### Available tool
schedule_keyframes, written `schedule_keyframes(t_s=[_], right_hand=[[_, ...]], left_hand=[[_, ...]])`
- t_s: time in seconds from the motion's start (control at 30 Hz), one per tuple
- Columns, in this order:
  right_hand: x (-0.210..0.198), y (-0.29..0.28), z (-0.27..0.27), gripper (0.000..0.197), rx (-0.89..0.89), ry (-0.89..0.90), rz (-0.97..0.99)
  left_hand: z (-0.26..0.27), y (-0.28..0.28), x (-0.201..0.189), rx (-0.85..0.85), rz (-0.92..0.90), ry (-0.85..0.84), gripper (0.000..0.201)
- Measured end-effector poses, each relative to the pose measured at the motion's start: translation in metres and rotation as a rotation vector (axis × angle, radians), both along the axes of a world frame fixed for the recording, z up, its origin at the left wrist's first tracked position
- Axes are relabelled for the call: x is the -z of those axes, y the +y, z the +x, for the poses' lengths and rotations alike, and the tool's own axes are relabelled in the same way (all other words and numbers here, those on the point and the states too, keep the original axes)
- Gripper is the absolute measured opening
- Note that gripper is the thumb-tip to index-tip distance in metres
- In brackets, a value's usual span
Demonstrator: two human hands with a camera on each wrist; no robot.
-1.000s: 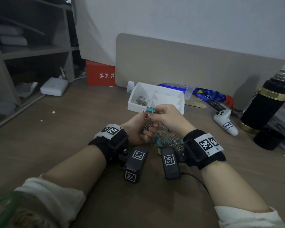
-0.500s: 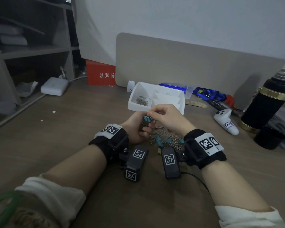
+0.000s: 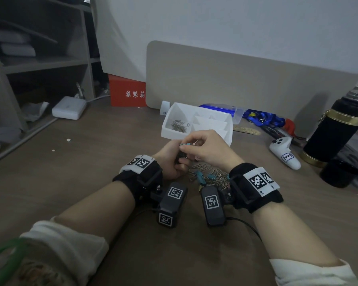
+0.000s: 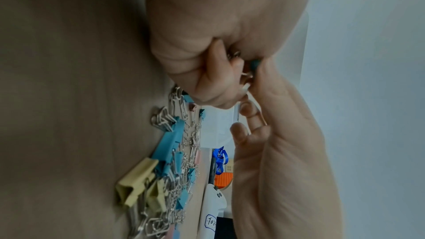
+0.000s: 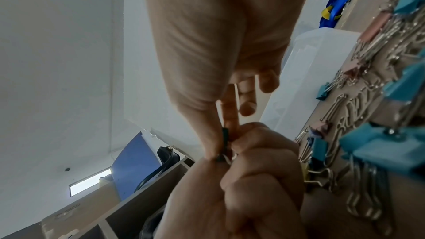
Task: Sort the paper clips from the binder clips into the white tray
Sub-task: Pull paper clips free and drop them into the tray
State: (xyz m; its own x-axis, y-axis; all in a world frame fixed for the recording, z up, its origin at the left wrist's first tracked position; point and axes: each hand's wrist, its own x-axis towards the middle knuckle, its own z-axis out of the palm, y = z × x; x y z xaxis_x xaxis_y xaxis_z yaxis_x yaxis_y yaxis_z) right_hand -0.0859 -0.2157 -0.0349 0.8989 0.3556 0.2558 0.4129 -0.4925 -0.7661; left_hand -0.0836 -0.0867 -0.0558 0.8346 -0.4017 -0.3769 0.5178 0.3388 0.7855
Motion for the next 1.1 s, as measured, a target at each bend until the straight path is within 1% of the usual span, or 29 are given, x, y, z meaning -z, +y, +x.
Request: schedule_keyframes(t_s=[0.17, 0.23, 0.33, 0.43, 0.53, 0.63, 0.7, 0.77, 0.83, 0.9, 0.93, 1.03, 1.1], right_hand=[[-0.007, 0.001, -0.004, 0.007, 0.024, -0.03, 0.241], [-0.005, 0.0, 0.002, 0.009, 0.103, -0.096, 0.253], [0.003, -0.009, 0.013, 0.012, 0.256, -0.124, 0.187], [0.011, -0.019, 0.018, 0.014, 0.362, -0.109, 0.027], [0.017, -0.024, 0.022, 0.014, 0.423, -0.082, -0.059], [0.019, -0.027, 0.023, 0.009, 0.46, -0.023, -0.115], [0.02, -0.028, 0.022, 0.012, 0.448, 0.016, -0.152], [0.019, -0.028, 0.02, 0.017, 0.432, 0.019, -0.172], [0.015, -0.028, 0.017, 0.016, 0.44, -0.004, -0.203], [0.011, -0.029, 0.014, 0.011, 0.442, 0.006, -0.254], [0.009, -0.03, 0.012, 0.012, 0.424, 0.02, -0.293], [0.005, -0.033, 0.005, 0.021, 0.272, 0.065, -0.428], [0.003, -0.031, -0.002, 0.021, 0.138, 0.093, -0.466]], left_hand=[[0.002, 0.0, 0.002, -0.006, 0.021, 0.042, 0.033], [0.002, 0.001, 0.003, -0.016, 0.013, 0.051, 0.03], [0.003, 0.002, 0.004, -0.05, -0.006, 0.063, 0.025], [0.004, 0.002, 0.005, -0.091, -0.025, 0.072, 0.025], [0.007, 0.002, 0.005, -0.129, -0.048, 0.073, 0.026], [0.009, 0.002, 0.006, -0.187, -0.066, 0.073, 0.029], [0.01, 0.002, 0.007, -0.221, -0.082, 0.068, 0.031], [0.011, 0.002, 0.008, -0.242, -0.087, 0.06, 0.033], [0.011, 0.002, 0.007, -0.253, -0.08, 0.054, 0.034], [0.011, 0.001, 0.007, -0.259, -0.062, 0.048, 0.035], [0.011, 0.001, 0.007, -0.262, -0.053, 0.044, 0.036], [0.01, 0.002, 0.007, -0.278, -0.045, 0.039, 0.037], [0.008, 0.003, 0.007, -0.3, -0.057, 0.036, 0.038]])
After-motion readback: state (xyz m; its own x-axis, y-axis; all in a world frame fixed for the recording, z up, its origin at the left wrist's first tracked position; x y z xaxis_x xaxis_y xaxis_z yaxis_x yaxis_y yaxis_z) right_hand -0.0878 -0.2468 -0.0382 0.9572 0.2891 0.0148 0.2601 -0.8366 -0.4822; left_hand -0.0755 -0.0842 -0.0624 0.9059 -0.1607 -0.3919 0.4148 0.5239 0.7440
